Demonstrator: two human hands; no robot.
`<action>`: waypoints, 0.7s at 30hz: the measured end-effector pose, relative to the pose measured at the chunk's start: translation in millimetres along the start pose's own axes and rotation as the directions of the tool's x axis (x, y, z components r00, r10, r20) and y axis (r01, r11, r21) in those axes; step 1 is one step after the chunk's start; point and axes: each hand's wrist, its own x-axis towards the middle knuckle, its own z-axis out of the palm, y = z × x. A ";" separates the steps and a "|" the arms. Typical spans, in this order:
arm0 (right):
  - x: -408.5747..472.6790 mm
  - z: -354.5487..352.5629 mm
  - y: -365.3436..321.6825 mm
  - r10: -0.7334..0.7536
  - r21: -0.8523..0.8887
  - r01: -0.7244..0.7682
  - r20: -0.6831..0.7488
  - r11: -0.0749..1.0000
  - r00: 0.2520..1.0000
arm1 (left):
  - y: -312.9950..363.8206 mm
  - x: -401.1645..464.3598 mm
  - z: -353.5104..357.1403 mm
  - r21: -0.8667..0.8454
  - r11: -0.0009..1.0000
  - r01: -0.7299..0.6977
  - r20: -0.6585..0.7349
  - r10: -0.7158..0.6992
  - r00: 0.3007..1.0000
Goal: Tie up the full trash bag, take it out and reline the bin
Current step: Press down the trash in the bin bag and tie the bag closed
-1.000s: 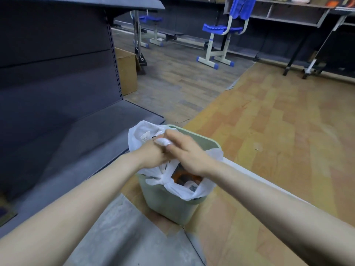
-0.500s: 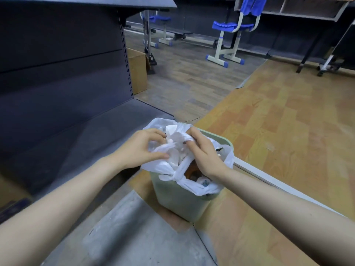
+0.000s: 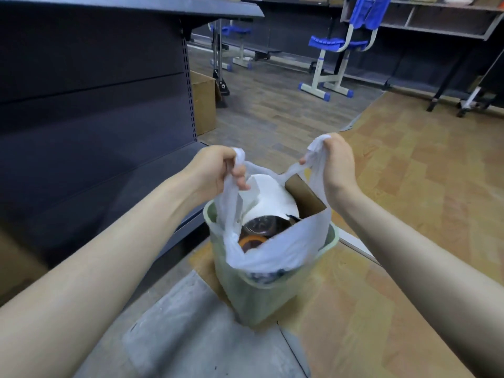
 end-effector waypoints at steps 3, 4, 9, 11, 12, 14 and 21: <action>-6.1 5.4 -4.2 -0.028 -0.123 0.026 -0.014 0.992 1.000 | 9.3 11.8 -2.4 -0.144 0.989 -0.018 -0.120 0.000 0.993; -10.8 9.8 -3.0 -0.048 -0.181 0.049 0.009 0.982 0.999 | 10.5 13.4 -0.6 -0.155 0.987 -0.045 -0.137 0.023 0.990; -37.2 37.6 7.9 -0.068 -0.246 0.117 0.201 0.962 0.977 | -12.2 13.8 3.2 0.046 0.992 -0.114 -0.173 0.120 0.978; -43.5 45.7 14.6 -0.018 -0.284 0.086 0.237 0.955 0.971 | -20.1 12.0 -9.0 0.173 0.972 -0.162 -0.134 0.186 0.973; -45.9 48.8 17.5 0.027 -0.296 0.051 0.253 0.954 0.967 | -22.1 8.9 -15.1 0.211 0.961 -0.176 -0.089 0.198 0.976; -49.5 53.9 19.3 0.095 -0.359 0.017 0.294 0.933 0.951 | -26.4 1.3 -22.7 0.367 0.908 -0.201 0.022 0.208 0.978; -60.9 76.6 22.2 0.040 -0.565 0.192 0.372 0.802 0.927 | -44.4 -13.8 -35.9 0.664 0.718 -0.209 0.111 0.181 0.977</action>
